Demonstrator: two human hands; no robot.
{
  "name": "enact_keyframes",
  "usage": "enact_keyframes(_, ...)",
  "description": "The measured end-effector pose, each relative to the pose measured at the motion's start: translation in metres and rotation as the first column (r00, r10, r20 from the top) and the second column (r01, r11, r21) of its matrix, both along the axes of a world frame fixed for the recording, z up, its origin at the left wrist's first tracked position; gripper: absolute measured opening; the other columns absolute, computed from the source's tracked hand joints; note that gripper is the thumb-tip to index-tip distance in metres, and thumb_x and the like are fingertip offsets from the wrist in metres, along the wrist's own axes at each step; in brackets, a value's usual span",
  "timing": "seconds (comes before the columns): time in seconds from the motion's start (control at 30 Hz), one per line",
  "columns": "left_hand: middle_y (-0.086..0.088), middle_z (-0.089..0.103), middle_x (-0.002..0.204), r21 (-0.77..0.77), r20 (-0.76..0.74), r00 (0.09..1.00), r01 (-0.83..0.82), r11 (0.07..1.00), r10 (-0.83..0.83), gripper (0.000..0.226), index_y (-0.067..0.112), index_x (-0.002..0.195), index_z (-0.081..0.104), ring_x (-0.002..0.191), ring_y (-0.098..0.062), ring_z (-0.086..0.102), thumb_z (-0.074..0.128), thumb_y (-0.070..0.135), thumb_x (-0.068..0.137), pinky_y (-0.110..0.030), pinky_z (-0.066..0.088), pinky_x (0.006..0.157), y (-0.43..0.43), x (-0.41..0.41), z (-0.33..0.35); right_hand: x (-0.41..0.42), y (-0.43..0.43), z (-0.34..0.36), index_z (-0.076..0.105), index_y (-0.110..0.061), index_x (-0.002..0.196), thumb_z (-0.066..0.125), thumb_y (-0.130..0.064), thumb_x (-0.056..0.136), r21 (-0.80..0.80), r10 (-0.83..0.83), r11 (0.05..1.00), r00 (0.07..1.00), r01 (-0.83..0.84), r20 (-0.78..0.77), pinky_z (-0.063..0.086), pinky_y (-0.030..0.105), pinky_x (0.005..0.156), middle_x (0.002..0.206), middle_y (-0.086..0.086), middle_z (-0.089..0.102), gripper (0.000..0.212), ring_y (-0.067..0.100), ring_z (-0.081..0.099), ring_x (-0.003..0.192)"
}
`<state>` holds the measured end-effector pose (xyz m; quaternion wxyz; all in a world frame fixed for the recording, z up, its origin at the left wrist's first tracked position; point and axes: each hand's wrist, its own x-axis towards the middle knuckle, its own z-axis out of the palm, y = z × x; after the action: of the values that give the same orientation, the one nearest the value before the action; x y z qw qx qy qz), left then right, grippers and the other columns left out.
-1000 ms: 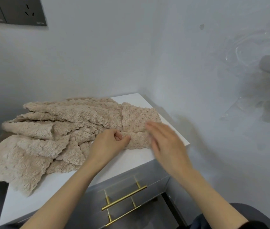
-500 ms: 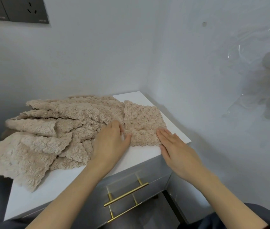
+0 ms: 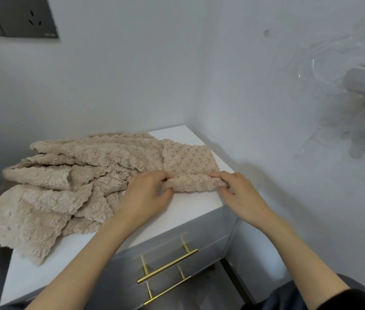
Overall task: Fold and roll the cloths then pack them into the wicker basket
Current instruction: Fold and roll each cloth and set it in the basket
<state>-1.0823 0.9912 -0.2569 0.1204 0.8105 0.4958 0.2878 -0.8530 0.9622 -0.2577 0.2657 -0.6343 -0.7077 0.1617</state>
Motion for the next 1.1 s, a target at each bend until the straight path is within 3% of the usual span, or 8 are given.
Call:
enact_keyframes(0.1, 0.000, 0.068, 0.081, -0.176, 0.072, 0.997, 0.041, 0.984, -0.029, 0.019, 0.015, 0.095, 0.069, 0.076, -0.015, 0.060, 0.060, 0.031, 0.089, -0.032, 0.046, 0.074, 0.005, -0.004, 0.005, 0.007, 0.002, 0.008, 0.064, -0.016, 0.105, 0.046, -0.009, 0.095, -0.095, -0.013, 0.995, 0.980, -0.006, -0.198, 0.030, 0.028, 0.057, 0.069, 0.015, 0.049, 0.022, 0.018, 0.041, 0.063)
enact_keyframes(0.17, 0.002, 0.055, 0.062, -0.236, 0.084, 0.996, 0.057, 0.970, -0.038, 0.026, 0.013, 0.072, 0.058, 0.056, -0.011, 0.046, 0.061, 0.032, 0.089, -0.027, 0.036, 0.057, 0.007, -0.006, 0.005, 0.008, 0.001, 0.008, 0.062, -0.005, 0.103, 0.044, -0.012, 0.096, -0.147, -0.050, 0.989, 0.967, 0.013, -0.249, 0.042, 0.038, 0.074, 0.090, 0.025, 0.060, 0.020, 0.030, 0.052, 0.080)
enact_keyframes(0.23, 0.009, 0.043, 0.054, -0.259, 0.100, 0.995, 0.042, 0.965, -0.016, 0.035, 0.017, 0.065, 0.044, 0.046, -0.004, 0.034, 0.060, 0.035, 0.090, -0.024, 0.025, 0.049, 0.006, -0.003, 0.003, 0.005, 0.001, 0.007, 0.062, -0.017, 0.107, 0.042, -0.014, 0.097, -0.154, -0.098, 0.986, 0.956, 0.056, -0.275, 0.043, 0.040, 0.088, 0.100, 0.018, 0.063, 0.023, 0.030, 0.056, 0.095)
enact_keyframes(0.4, 0.010, 0.063, 0.066, -0.353, 0.154, 0.983, -0.041, 0.935, 0.101, 0.022, 0.022, 0.096, 0.052, 0.052, 0.001, 0.045, 0.054, 0.043, 0.092, -0.026, 0.031, 0.055, 0.008, 0.004, -0.003, -0.006, 0.002, 0.001, 0.054, -0.028, 0.106, 0.041, -0.031, 0.097, -0.059, -0.251, 0.968, 0.938, 0.244, -0.238, 0.036, 0.031, 0.059, 0.067, -0.005, 0.054, 0.016, 0.013, 0.049, 0.064)
enact_keyframes(0.53, 0.010, 0.063, 0.070, -0.329, 0.135, 0.979, -0.099, 0.939, 0.151, 0.027, 0.024, 0.105, 0.048, 0.061, -0.004, 0.052, 0.055, 0.045, 0.090, -0.026, 0.035, 0.057, 0.008, 0.007, -0.005, -0.021, -0.003, 0.008, 0.056, -0.027, 0.118, 0.054, -0.017, 0.089, 0.309, -0.372, 0.896, 0.920, 0.320, 0.125, 0.043, 0.038, 0.081, 0.101, -0.002, 0.058, 0.030, 0.021, 0.045, 0.099)
enact_keyframes(0.63, 0.008, 0.066, 0.074, -0.334, 0.132, 0.979, -0.105, 0.937, 0.157, 0.028, 0.024, 0.105, 0.048, 0.064, -0.004, 0.054, 0.057, 0.046, 0.089, -0.027, 0.037, 0.058, 0.009, 0.008, -0.005, -0.042, -0.007, 0.010, 0.066, -0.014, 0.117, 0.062, 0.009, 0.074, 0.482, -0.112, 0.876, 0.967, -0.012, 0.227, 0.039, 0.035, 0.097, 0.119, 0.005, 0.063, 0.048, 0.026, 0.054, 0.111)
enact_keyframes(0.8, 0.009, 0.062, 0.068, -0.352, 0.170, 0.969, -0.109, 0.930, 0.178, 0.032, 0.020, 0.106, 0.050, 0.061, -0.005, 0.052, 0.060, 0.045, 0.087, -0.027, 0.035, 0.056, 0.009, 0.009, -0.004, -0.062, -0.012, -0.009, 0.035, -0.019, 0.147, 0.043, -0.010, 0.097, 0.218, 0.104, 0.952, 0.899, -0.214, 0.424, -0.002, 0.025, 0.116, 0.152, -0.005, 0.035, 0.052, 0.015, 0.025, 0.144)
enact_keyframes(1.1, 0.011, 0.062, 0.070, -0.217, 0.080, 0.978, -0.173, 0.961, 0.194, 0.031, 0.022, 0.105, 0.046, 0.064, -0.003, 0.056, 0.058, 0.046, 0.088, -0.026, 0.039, 0.055, 0.006, 0.010, -0.004, -0.028, -0.013, -0.011, 0.022, -0.026, 0.151, 0.038, -0.019, 0.096, 0.148, 0.012, 0.985, 0.902, -0.084, 0.432, -0.004, 0.016, 0.111, 0.157, -0.011, 0.021, 0.058, 0.006, 0.014, 0.146)
